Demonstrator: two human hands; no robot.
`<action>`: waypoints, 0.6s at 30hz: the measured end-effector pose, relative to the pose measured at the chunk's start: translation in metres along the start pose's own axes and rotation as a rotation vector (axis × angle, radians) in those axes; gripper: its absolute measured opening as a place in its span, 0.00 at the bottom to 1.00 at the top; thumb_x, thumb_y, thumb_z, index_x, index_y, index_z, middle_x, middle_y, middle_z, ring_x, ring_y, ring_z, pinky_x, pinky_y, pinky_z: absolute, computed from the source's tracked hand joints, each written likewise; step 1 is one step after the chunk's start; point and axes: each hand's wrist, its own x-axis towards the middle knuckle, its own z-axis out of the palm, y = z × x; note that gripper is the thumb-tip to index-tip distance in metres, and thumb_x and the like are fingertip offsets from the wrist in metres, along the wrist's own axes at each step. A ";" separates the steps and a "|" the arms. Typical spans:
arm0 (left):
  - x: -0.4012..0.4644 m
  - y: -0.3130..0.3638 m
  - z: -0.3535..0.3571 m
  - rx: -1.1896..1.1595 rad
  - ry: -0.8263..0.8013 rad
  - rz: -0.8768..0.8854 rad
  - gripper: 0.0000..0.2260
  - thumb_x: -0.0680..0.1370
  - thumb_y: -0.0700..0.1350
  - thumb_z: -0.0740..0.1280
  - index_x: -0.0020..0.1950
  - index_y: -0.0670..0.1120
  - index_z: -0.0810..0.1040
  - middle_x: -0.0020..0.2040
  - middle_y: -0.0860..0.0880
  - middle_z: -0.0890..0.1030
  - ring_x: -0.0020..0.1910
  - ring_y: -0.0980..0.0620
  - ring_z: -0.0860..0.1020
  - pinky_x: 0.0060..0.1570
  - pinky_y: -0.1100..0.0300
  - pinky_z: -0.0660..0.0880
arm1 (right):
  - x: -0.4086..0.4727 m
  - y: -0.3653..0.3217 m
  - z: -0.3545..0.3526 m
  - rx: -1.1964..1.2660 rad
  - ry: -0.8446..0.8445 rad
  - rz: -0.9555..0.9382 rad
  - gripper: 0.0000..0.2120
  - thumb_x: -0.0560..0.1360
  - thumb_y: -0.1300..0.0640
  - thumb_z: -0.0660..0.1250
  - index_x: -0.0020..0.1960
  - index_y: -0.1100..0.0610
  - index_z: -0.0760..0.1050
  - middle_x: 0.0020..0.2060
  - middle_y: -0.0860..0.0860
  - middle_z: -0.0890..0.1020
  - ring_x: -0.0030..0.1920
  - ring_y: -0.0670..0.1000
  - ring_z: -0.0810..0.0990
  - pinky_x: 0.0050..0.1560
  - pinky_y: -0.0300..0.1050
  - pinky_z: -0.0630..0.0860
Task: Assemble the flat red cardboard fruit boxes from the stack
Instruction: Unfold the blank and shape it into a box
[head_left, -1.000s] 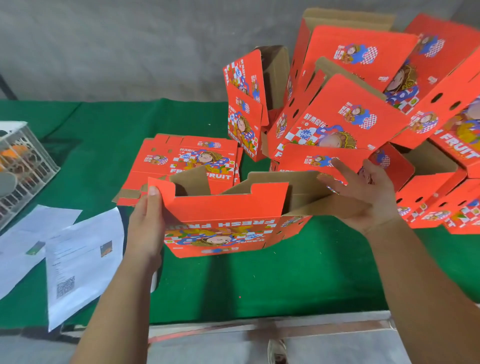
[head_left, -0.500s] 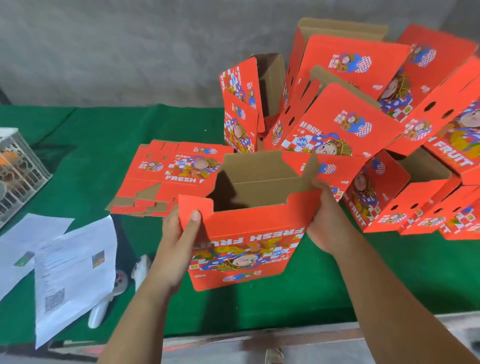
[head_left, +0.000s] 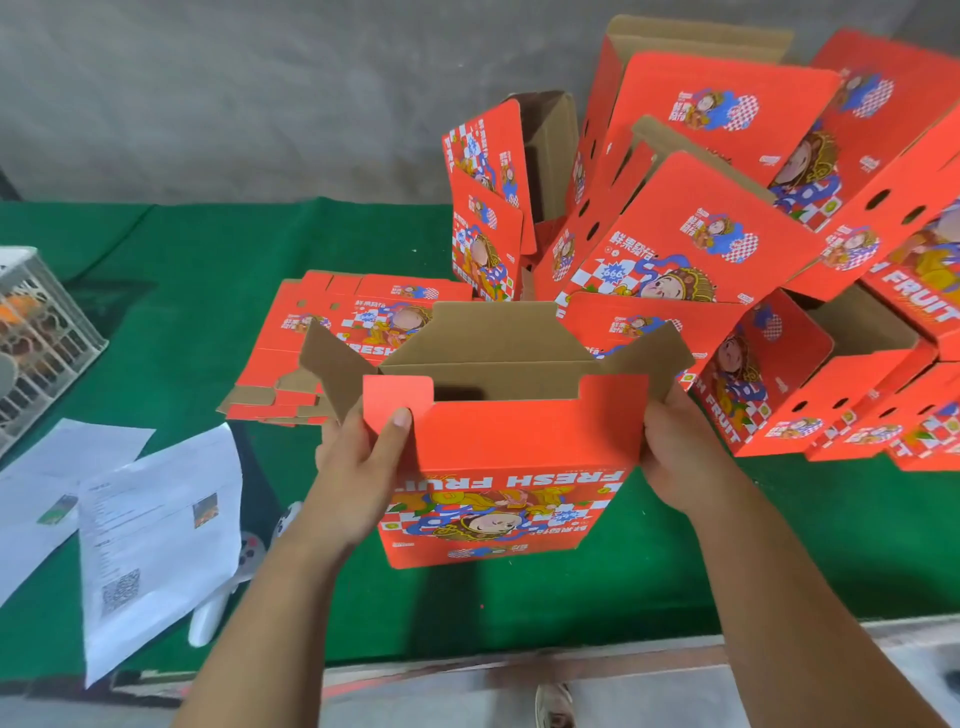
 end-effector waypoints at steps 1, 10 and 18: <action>-0.001 0.001 0.006 0.029 0.063 -0.007 0.23 0.79 0.66 0.59 0.71 0.61 0.74 0.57 0.64 0.69 0.69 0.47 0.65 0.69 0.53 0.57 | -0.001 0.004 0.002 -0.031 0.028 -0.025 0.17 0.83 0.60 0.66 0.70 0.48 0.77 0.60 0.50 0.86 0.59 0.52 0.85 0.61 0.53 0.80; 0.003 -0.005 0.022 0.312 0.363 0.168 0.36 0.75 0.42 0.75 0.79 0.51 0.62 0.67 0.39 0.72 0.61 0.38 0.69 0.61 0.47 0.63 | -0.025 0.030 0.016 -0.677 0.023 -0.593 0.26 0.81 0.64 0.62 0.74 0.45 0.76 0.72 0.52 0.77 0.72 0.52 0.74 0.73 0.49 0.71; 0.000 -0.008 0.013 0.515 0.179 0.374 0.19 0.77 0.58 0.63 0.65 0.56 0.82 0.54 0.51 0.76 0.53 0.41 0.74 0.53 0.49 0.67 | -0.020 0.045 0.008 -1.083 0.011 -0.546 0.15 0.79 0.61 0.71 0.65 0.54 0.83 0.74 0.56 0.72 0.76 0.59 0.67 0.78 0.53 0.61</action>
